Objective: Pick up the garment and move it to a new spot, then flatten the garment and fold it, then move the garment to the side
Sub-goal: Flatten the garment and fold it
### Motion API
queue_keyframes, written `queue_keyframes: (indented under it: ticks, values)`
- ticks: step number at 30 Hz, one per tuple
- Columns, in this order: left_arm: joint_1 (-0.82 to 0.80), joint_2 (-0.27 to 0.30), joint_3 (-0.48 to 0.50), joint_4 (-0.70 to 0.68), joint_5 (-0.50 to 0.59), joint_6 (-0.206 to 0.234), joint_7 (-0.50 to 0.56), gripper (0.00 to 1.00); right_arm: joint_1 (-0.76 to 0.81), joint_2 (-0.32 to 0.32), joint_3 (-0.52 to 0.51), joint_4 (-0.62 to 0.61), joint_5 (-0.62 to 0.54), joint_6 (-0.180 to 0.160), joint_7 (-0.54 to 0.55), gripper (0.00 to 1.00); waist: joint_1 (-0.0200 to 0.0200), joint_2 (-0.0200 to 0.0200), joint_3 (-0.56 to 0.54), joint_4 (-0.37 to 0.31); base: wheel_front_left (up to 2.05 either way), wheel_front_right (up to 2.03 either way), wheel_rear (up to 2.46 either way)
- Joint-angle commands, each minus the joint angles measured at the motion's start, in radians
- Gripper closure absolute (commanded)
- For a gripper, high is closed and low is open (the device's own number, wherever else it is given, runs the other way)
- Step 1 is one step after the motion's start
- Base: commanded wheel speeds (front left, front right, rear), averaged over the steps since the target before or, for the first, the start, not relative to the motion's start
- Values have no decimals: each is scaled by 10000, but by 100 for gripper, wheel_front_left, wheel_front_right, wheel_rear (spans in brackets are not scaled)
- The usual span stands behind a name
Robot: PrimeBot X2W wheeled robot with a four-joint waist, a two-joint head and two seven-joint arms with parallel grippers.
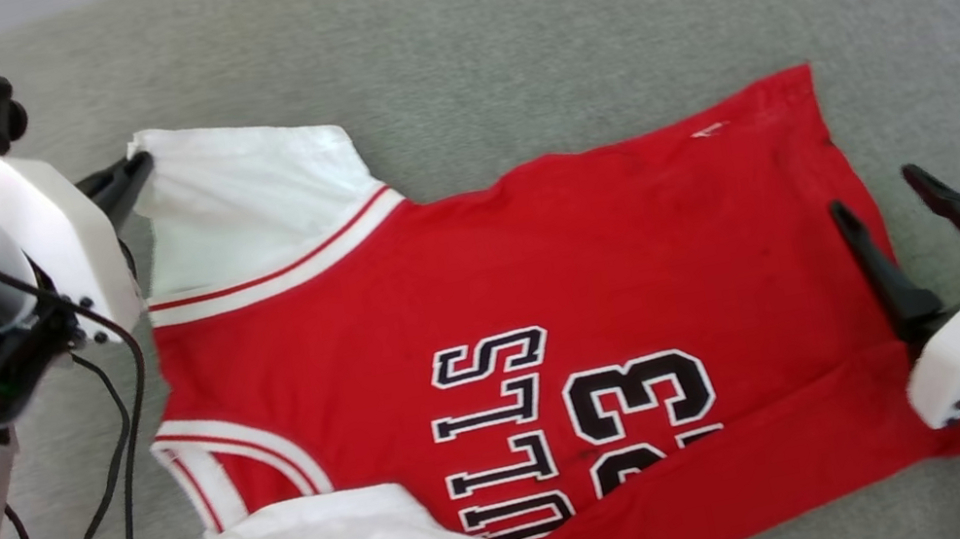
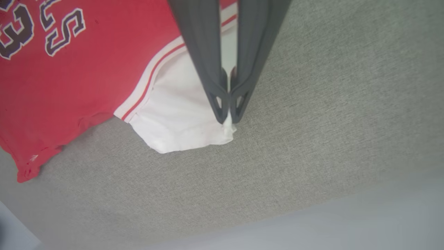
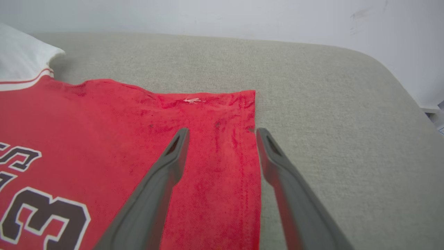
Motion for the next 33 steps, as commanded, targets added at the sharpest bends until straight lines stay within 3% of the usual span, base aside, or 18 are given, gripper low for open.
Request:
queue_keyframes:
  ticks: [1,9,16,22,33]
  values:
    - [218,95,5,-268,-18,-17,-102,100,-7,-380,24,-100,-8,-9,535,0,0,0,-310,376,0,0,0]
    - [1248,72,-192,-2311,153,288,-494,100,-845,-2094,-97,-525,1407,-9,4524,0,0,0,-345,1329,0,0,0]
    - [1801,124,-328,-4017,557,687,-808,100,-2062,-3055,-202,162,2081,-9,6596,0,0,0,92,2104,0,0,0]
    - [2055,83,-484,-5003,874,951,-988,100,-3026,-3371,-184,1174,1964,-9,7572,0,0,0,482,2638,0,0,0]
    - [2344,-290,-844,-5563,992,1010,-1265,100,-3467,-3502,367,2793,1463,-6,7778,0,0,0,869,3220,0,0,0]
